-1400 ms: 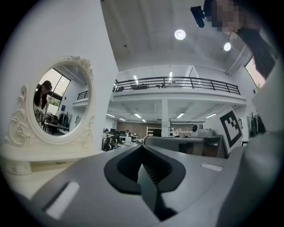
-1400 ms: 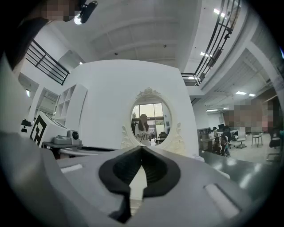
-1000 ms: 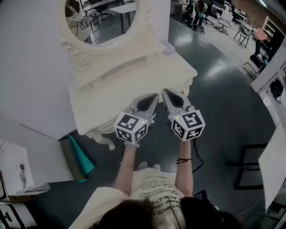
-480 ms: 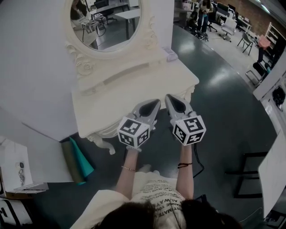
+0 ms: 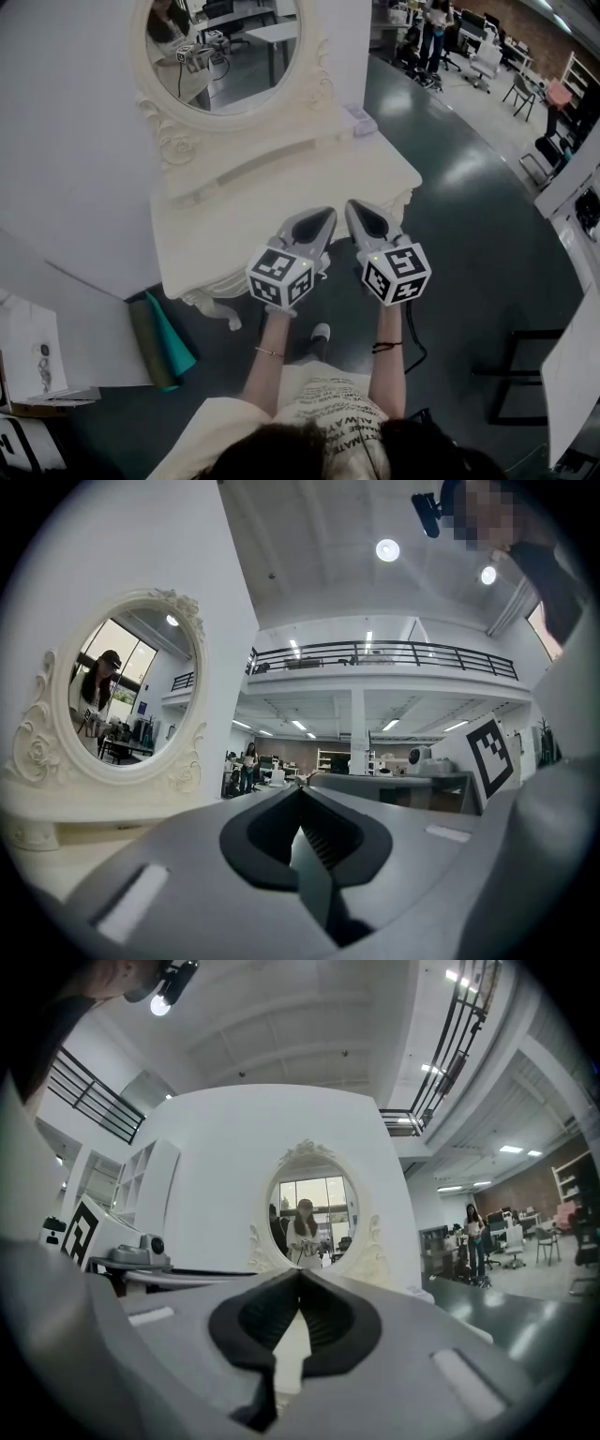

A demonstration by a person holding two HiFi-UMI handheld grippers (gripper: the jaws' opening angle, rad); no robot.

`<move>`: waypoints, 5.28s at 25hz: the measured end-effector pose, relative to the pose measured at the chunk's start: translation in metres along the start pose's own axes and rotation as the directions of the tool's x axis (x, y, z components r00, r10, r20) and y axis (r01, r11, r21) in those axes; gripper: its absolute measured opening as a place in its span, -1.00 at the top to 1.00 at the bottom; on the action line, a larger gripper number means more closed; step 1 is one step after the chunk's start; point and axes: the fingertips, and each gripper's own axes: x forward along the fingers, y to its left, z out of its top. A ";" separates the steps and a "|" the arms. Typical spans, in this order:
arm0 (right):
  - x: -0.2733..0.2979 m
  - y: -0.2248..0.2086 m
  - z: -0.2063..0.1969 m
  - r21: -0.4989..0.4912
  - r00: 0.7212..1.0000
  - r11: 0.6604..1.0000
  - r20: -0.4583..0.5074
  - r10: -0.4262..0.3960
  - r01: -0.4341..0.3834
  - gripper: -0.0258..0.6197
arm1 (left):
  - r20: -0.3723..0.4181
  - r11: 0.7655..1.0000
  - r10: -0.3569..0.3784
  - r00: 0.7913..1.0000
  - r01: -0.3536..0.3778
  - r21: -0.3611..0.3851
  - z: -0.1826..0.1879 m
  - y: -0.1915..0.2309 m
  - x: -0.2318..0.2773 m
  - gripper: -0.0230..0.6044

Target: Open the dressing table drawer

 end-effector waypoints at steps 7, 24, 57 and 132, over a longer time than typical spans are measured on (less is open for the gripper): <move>0.030 -0.035 -0.007 0.017 1.000 1.000 -0.014 -0.016 0.016 0.92 | -0.014 1.000 -0.020 1.000 0.020 0.001 -0.003 0.024 0.040 0.93; 0.094 -0.096 -0.019 0.030 0.996 0.997 -0.052 -0.071 0.072 0.91 | -0.021 0.997 -0.072 0.997 0.071 -0.028 -0.006 0.081 0.112 0.93; 0.200 -0.224 -0.030 0.049 0.977 0.985 -0.131 0.168 -0.163 0.91 | -0.023 0.983 0.167 0.986 -0.168 -0.080 -0.018 0.159 0.245 0.93; 0.354 -0.312 -0.240 0.188 0.783 0.965 -0.565 0.260 -0.185 0.86 | -0.301 0.855 0.343 0.890 -0.429 -0.291 -0.184 0.298 0.322 0.93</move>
